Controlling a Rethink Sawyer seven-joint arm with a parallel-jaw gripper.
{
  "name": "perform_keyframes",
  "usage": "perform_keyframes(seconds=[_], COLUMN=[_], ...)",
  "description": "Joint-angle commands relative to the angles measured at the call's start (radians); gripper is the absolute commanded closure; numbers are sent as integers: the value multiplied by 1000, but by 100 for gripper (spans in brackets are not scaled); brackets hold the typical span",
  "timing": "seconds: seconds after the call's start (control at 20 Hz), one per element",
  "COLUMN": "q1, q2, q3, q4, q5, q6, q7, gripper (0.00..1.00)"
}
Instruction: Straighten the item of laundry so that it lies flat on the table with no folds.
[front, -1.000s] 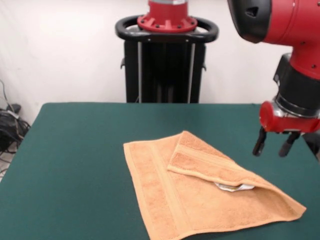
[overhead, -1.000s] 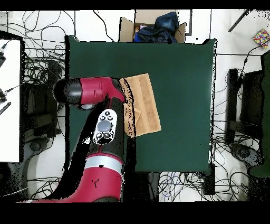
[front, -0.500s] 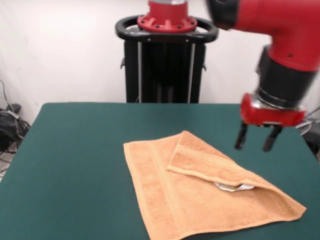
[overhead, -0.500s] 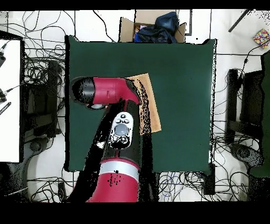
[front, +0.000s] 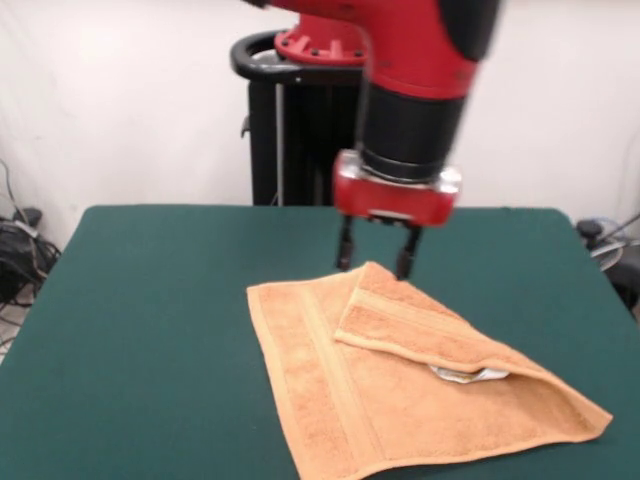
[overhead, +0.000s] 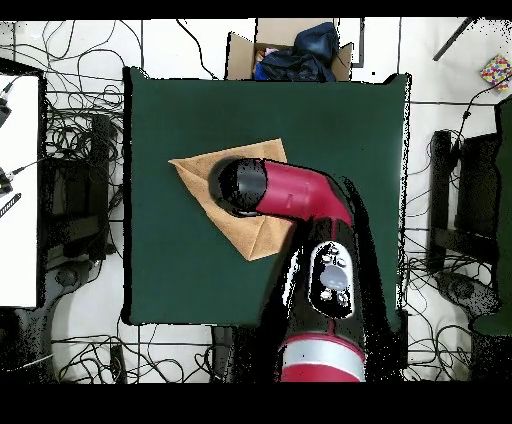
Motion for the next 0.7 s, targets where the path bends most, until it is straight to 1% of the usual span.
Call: perform_keyframes(seconds=[0.05,0.1,0.25,0.45,0.7], q1=[-115,-132,-153,-168,-169], q2=[-25,-18,-10,-13,-9], q3=[244,267,286,302,314], q4=[196,202,210,205,183], q5=[-48,-58,-103,-144,-175], q6=[-75,-93,-123,-107,-72], q7=[-160,-168,-151,-119,-81], gripper=[0,0,0,0,0])
